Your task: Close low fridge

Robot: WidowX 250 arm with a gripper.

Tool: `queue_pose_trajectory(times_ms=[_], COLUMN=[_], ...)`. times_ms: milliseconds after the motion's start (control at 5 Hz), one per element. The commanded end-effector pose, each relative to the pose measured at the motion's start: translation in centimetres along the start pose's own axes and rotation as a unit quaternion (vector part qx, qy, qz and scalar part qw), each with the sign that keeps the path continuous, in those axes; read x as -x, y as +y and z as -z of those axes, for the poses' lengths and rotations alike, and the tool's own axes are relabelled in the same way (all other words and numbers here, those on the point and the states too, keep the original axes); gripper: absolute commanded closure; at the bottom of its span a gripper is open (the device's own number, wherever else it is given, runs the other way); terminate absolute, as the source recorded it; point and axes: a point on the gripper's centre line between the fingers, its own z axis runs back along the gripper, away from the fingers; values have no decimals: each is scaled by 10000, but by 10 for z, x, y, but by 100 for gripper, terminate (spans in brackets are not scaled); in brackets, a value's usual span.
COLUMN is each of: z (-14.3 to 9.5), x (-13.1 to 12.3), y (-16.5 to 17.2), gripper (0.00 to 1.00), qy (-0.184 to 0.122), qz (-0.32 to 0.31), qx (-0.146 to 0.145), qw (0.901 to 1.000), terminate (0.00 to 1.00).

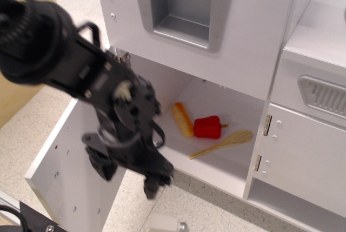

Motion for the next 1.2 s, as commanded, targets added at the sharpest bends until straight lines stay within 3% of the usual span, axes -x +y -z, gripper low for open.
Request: queue_pose_trajectory(times_ms=[0, 200, 600, 1000], z=[-21, -26, -11, 11], x=[-42, -51, -55, -51], y=[49, 72, 104, 97], gripper=[0, 0, 0, 0], qy=[-181, -250, -75, 40], qz=[-461, -433, -371, -565], qx=[-93, -116, -200, -47], qw=[9987, 9987, 9991, 9984], terminate=[0, 0, 0, 0])
